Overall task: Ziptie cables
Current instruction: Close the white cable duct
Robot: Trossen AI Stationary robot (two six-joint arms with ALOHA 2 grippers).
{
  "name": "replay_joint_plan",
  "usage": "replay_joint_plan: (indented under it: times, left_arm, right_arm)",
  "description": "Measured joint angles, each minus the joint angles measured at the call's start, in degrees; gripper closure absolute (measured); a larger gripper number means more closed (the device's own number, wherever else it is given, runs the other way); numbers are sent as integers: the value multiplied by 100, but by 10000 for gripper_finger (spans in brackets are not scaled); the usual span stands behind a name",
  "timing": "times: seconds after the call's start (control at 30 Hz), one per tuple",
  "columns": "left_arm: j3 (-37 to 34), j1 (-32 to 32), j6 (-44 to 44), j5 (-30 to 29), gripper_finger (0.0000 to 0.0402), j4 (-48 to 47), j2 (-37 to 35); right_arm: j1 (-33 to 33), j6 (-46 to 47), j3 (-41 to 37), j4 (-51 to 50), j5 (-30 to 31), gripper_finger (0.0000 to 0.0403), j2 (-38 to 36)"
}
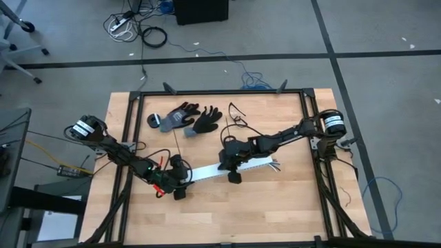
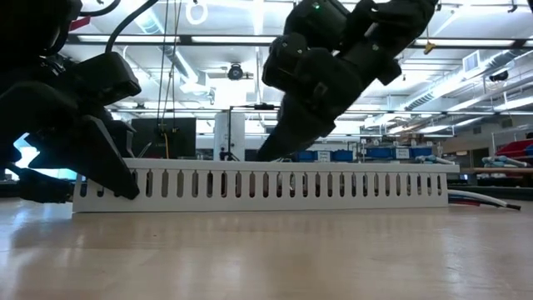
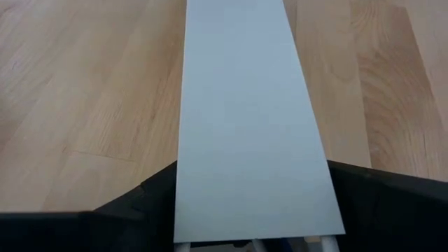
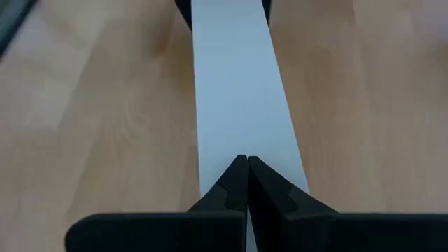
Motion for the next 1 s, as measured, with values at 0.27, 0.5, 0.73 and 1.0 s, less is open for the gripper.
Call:
replay_joint_plan:
  times: [0.27,0.5,0.73,1.0]
  left_arm:
    - [0,25,-10,11,159,13,0]
    - [5,73,-4,76,159,56,8]
    - [15,74,-1,83,159,50,11]
    - [10,66,15,81,159,1,2]
  right_arm:
    - [-58,-67,-7,712,-321,402,248]
    - [-112,-160,-11,850,-274,402,30]
    - [-103,-98,-17,-81,-70,403,-447]
    - [-76,53,14,177,-345,403,224]
